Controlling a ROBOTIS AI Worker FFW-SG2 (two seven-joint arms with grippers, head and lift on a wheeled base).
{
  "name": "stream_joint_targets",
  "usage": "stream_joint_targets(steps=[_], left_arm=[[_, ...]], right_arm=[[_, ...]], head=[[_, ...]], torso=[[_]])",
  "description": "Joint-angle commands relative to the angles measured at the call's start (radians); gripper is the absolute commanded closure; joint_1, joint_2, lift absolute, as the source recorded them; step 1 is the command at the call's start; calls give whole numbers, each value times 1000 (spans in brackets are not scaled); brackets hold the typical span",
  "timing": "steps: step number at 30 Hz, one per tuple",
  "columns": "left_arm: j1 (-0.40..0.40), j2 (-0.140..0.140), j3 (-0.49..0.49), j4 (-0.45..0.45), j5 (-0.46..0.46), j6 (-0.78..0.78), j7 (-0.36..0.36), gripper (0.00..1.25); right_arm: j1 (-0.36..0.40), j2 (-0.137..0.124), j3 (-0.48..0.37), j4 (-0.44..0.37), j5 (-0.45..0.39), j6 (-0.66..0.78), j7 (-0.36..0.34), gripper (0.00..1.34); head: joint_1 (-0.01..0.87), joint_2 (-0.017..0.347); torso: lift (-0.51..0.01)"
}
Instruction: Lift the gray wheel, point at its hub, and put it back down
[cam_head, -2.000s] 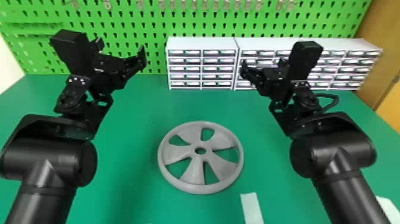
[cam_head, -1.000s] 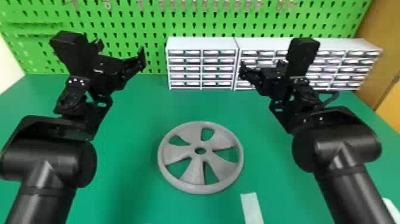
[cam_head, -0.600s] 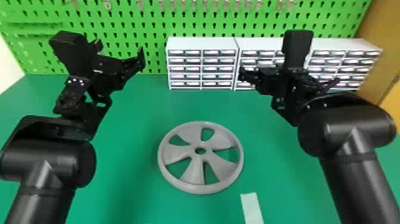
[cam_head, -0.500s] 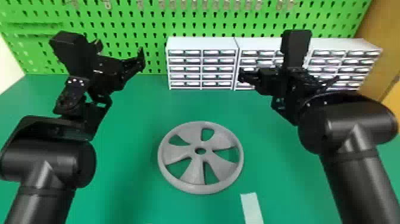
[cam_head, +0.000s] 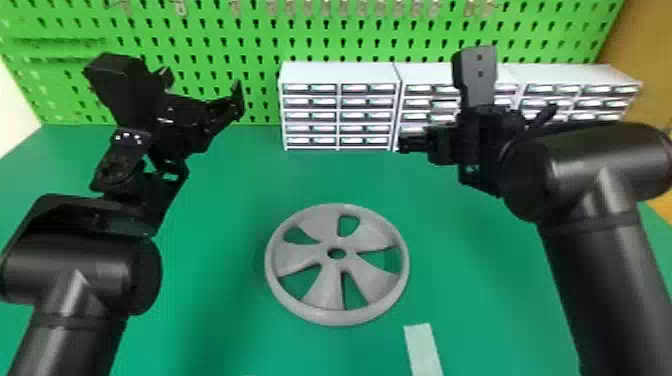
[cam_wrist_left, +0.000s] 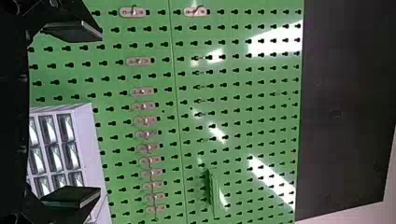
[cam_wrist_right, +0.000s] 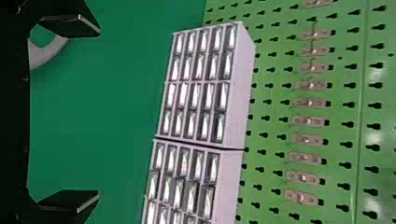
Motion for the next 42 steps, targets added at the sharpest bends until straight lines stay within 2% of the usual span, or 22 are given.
stream_joint_targets(steps=[1,7,14,24,42], left_arm=[[-2,0,-1,0,0,3,0,122],[-2,2,-3,0,0,8,-2,122],[-2,5,-4,0,-1,12,-2,122],[-2,6,-7,0,-1,20,-2,122],[-7,6,-15,0,-6,29,-2,122]], right_arm=[[-36,5,19,42,15,88,0,81],[-69,19,36,120,14,139,0,81],[-97,39,43,248,-2,140,0,81],[-131,54,57,401,-3,131,0,79],[-149,66,48,578,-23,83,0,88]], head=[[692,48],[692,48],[692,48],[692,48],[692,48]], torso=[[-88],[-88],[-88],[-88],[-88]])
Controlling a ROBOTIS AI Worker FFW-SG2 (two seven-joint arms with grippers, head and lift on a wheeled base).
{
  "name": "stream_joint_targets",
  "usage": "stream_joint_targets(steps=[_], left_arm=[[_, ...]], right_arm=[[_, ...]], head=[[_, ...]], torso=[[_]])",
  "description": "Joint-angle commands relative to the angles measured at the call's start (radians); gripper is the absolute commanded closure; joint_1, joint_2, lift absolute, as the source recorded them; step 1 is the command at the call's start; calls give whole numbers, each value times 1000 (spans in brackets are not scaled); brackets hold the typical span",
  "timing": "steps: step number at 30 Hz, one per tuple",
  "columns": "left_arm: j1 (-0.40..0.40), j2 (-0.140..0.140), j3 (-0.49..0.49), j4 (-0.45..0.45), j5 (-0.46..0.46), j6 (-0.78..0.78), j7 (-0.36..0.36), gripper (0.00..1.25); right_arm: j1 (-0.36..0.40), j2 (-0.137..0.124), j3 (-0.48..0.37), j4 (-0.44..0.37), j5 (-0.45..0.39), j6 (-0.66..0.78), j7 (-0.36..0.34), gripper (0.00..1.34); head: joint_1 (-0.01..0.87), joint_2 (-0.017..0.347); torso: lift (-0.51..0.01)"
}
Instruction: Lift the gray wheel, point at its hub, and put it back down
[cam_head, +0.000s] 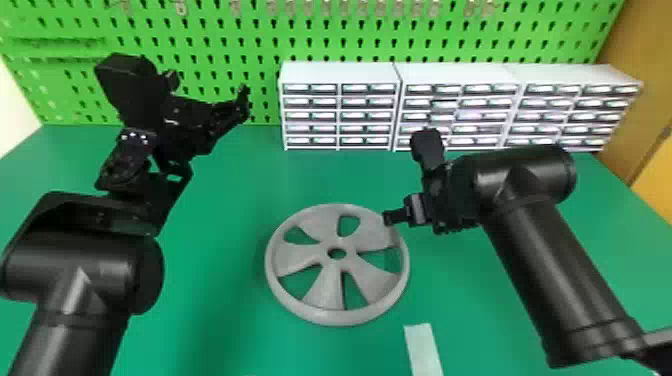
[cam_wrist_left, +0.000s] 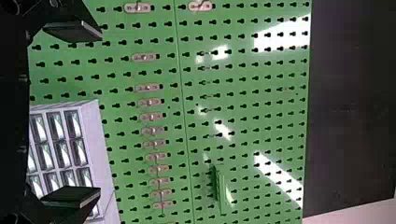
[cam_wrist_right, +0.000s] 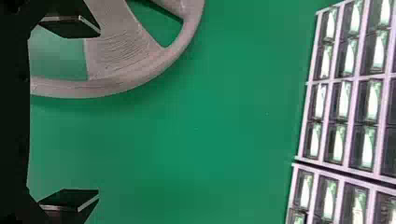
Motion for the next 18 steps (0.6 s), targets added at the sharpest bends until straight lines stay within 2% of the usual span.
stream_joint_targets(steps=[1,18], left_arm=[[-1,0,-1,0,-3,1,0,122],[-3,0,-6,0,-4,7,0,122]], right_arm=[[-4,2,-1,36,-2,-7,0,88],[-4,5,13,112,1,-10,0,96]], head=[[692,48],[692,48]], torso=[[-88],[-88]])
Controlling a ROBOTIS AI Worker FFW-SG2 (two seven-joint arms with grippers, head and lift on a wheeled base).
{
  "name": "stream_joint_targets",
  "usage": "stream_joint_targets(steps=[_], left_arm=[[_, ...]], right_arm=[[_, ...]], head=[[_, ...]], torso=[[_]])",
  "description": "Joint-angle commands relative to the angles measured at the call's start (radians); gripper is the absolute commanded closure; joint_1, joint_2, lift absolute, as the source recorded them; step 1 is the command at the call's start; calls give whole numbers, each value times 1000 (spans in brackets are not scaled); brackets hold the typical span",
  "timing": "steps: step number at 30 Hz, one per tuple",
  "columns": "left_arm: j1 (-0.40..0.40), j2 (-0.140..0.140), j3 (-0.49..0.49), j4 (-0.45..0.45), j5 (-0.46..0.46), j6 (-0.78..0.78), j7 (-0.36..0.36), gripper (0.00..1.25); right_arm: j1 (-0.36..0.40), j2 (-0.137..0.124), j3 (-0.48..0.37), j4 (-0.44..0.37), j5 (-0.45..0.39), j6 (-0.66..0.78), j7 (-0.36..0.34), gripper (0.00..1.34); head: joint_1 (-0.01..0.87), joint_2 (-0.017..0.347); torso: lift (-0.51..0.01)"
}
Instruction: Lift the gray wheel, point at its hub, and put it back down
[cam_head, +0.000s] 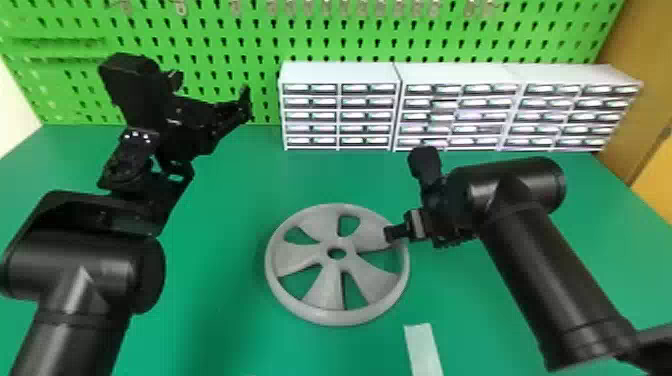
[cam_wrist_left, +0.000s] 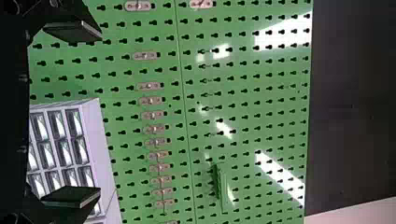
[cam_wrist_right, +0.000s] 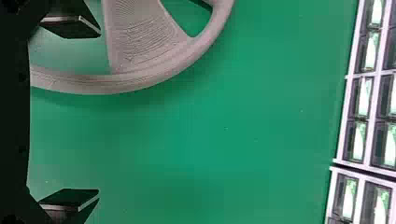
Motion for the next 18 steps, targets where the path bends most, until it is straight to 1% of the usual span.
stream_joint_targets(steps=[1,15,18], left_arm=[[0,0,0,0,0,0,0,122],[-2,0,-1,2,-2,0,0,122],[-2,-2,-3,2,-2,2,0,122]], right_arm=[[4,0,4,17,0,-1,0,96],[3,-2,-1,50,5,-5,0,98],[3,-2,-2,51,5,-8,0,116]], head=[[692,48],[692,48],[692,48]], torso=[[-88],[-88],[-88]])
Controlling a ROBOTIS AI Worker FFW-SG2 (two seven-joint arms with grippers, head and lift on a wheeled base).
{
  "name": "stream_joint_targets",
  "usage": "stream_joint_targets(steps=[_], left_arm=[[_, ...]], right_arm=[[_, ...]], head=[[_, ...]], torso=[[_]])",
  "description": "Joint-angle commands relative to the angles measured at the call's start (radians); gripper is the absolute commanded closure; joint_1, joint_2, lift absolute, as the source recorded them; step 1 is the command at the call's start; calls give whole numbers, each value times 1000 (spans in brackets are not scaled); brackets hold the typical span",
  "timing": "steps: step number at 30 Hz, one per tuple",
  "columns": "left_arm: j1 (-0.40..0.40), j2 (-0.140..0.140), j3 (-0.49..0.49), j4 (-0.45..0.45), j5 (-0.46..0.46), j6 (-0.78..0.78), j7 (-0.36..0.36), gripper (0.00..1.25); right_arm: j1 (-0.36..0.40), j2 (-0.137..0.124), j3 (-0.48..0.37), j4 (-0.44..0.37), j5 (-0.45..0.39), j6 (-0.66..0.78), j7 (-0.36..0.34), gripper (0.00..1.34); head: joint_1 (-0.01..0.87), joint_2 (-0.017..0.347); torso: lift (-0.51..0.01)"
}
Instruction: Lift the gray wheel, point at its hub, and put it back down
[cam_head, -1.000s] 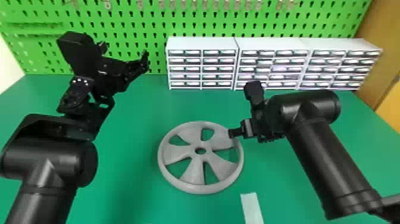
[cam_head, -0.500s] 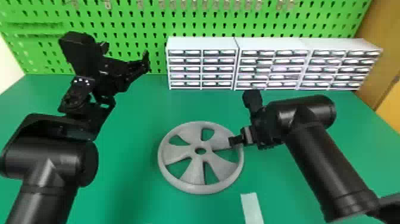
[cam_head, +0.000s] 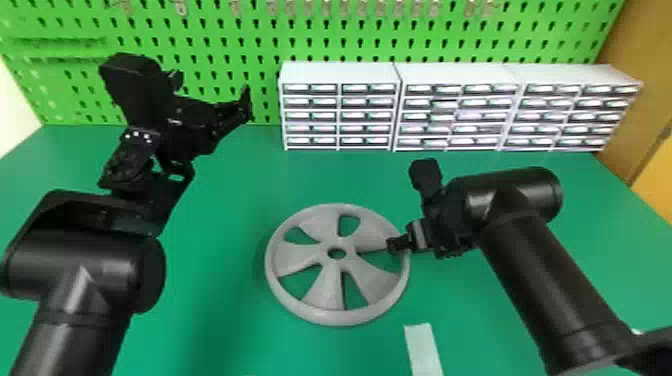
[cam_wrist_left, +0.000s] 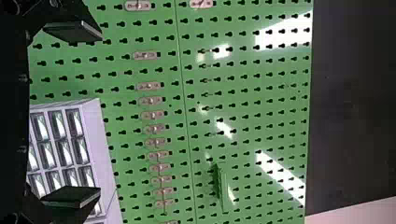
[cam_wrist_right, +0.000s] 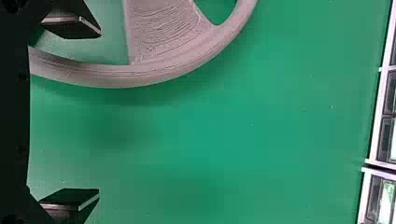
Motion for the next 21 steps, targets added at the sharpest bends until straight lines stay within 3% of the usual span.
stream_joint_targets(steps=[1,5,9,14,18,21], left_arm=[[0,0,-1,0,0,0,0,122],[0,0,-1,0,0,-1,0,122],[0,0,-3,2,0,-1,0,122],[2,0,-6,2,0,-1,0,122],[2,0,-6,2,0,0,0,122],[2,0,-6,2,0,0,0,122]], right_arm=[[-1,0,-1,5,0,-2,0,131],[0,-2,-1,5,0,-5,0,271],[-1,-2,11,5,1,-7,0,688],[-6,0,45,3,23,-10,0,865],[-1,1,51,-6,40,-30,0,1173],[11,1,51,-18,57,-62,0,1200]], head=[[692,48],[692,48],[692,48],[692,48],[692,48],[692,48]], torso=[[-88],[-88],[-88],[-88],[-88],[-88]])
